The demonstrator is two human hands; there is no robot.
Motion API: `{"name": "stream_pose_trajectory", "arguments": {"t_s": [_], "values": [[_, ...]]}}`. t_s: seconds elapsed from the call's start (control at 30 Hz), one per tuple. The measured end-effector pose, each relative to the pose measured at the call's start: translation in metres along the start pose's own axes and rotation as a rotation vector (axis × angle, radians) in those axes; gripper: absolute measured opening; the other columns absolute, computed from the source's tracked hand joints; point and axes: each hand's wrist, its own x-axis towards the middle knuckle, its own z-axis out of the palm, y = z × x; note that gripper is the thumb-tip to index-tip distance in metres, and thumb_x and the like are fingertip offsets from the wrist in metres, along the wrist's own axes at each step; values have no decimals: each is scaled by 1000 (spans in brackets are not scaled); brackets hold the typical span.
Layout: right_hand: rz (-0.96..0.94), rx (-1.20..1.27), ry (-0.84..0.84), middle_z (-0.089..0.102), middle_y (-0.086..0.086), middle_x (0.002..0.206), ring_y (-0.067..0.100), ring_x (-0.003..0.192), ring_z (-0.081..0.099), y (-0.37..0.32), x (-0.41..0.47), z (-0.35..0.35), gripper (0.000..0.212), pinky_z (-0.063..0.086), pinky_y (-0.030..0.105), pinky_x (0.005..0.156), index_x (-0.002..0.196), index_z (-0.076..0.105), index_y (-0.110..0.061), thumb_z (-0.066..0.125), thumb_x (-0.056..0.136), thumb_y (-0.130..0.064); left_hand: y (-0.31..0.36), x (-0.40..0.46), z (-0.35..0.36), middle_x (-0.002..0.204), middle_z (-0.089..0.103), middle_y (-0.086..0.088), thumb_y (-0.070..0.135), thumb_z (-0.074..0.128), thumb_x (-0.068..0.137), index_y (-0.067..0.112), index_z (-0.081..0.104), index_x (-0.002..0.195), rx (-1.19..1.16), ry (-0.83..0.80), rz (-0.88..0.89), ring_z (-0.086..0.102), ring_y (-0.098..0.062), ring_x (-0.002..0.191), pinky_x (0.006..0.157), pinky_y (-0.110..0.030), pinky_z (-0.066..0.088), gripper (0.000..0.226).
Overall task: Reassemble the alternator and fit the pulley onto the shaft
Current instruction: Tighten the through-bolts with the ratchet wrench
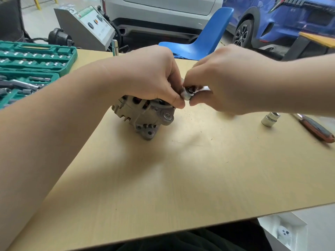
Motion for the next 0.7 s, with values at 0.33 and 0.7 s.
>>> {"name": "stream_pose_trajectory", "arguments": {"t_s": [0.33, 0.7], "values": [[448, 615, -172, 72, -4, 57, 12, 53, 70, -10, 11, -13, 36, 48, 21, 42, 69, 76, -19, 84, 79, -52, 0, 1, 1, 83, 79, 13, 62, 91, 68, 56, 80, 76, -46, 47, -18, 72, -15, 83, 65, -33, 59, 15], [416, 619, -174, 74, -5, 61, 15, 62, 74, -10, 10, -12, 37, 56, 28, 53, 74, 77, -20, 78, 80, -57, 0, 0, 0, 85, 78, 15, 61, 92, 65, 55, 81, 76, -36, 28, -41, 70, -12, 84, 70, -35, 60, 17]]}}
